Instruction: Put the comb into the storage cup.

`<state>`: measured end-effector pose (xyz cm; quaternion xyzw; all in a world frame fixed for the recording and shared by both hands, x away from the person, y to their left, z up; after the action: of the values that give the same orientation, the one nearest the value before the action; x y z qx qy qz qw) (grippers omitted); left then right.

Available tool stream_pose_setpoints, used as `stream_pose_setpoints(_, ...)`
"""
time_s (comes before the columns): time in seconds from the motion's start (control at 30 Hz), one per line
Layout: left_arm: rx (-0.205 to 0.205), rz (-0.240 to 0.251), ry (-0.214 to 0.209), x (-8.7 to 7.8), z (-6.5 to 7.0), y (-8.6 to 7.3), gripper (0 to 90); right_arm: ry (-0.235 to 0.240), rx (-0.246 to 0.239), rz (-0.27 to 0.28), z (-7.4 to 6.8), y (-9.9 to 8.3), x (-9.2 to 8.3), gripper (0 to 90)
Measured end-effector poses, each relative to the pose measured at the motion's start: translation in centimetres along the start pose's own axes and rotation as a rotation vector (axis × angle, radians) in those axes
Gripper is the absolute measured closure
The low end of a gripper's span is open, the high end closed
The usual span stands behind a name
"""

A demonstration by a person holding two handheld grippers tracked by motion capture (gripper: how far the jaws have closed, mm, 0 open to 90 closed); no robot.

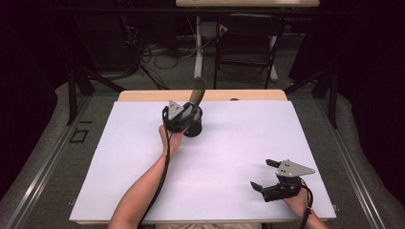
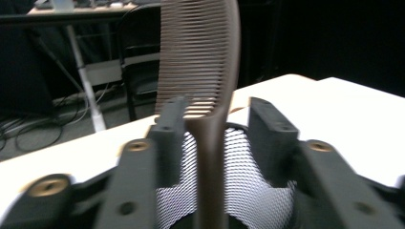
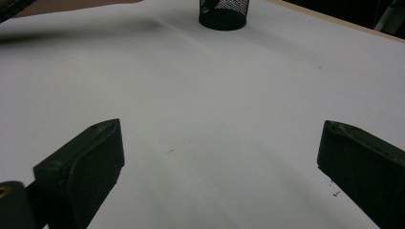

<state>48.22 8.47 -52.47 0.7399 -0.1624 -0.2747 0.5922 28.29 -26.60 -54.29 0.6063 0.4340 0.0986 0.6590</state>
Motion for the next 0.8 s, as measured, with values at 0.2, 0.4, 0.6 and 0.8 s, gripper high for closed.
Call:
stream_pose_setpoints(0.2, 0.016, -0.021, -0.019, -0.9, -0.1, 0.7, 31.1, 0.000, 0.001, 0.000, 0.0, 0.0, 0.0, 1.8)
stream_pose_setpoints(0.4, 0.044, -0.050, -0.054, -1.9, -0.2, 1.4, 16.2, -0.002, 0.001, 0.000, 0.0, 0.0, 0.1, 1.8)
stream_pose_setpoints(0.6, 0.048, -0.100, -0.093, -2.5, -0.4, 1.8, 9.9, -0.005, 0.003, -0.003, 0.0, 0.0, 0.1, 1.8)
stream_pose_setpoints(0.8, 0.050, -0.134, -0.104, -3.3, -0.7, 2.0, 4.2, -0.003, 0.002, -0.002, 0.0, 0.0, 0.1, 1.8)
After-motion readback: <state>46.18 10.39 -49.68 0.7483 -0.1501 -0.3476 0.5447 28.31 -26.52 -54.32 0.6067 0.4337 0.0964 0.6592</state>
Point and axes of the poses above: each handheld gripper's, and its own axes: x roughly forward along the jaws, y roughly out of its top, z roughly to its right, the point moved 1 cm from there along x, roughly forward along the jaws, and after that the axes turned 9 degrees about x, right-handed, at the moved point
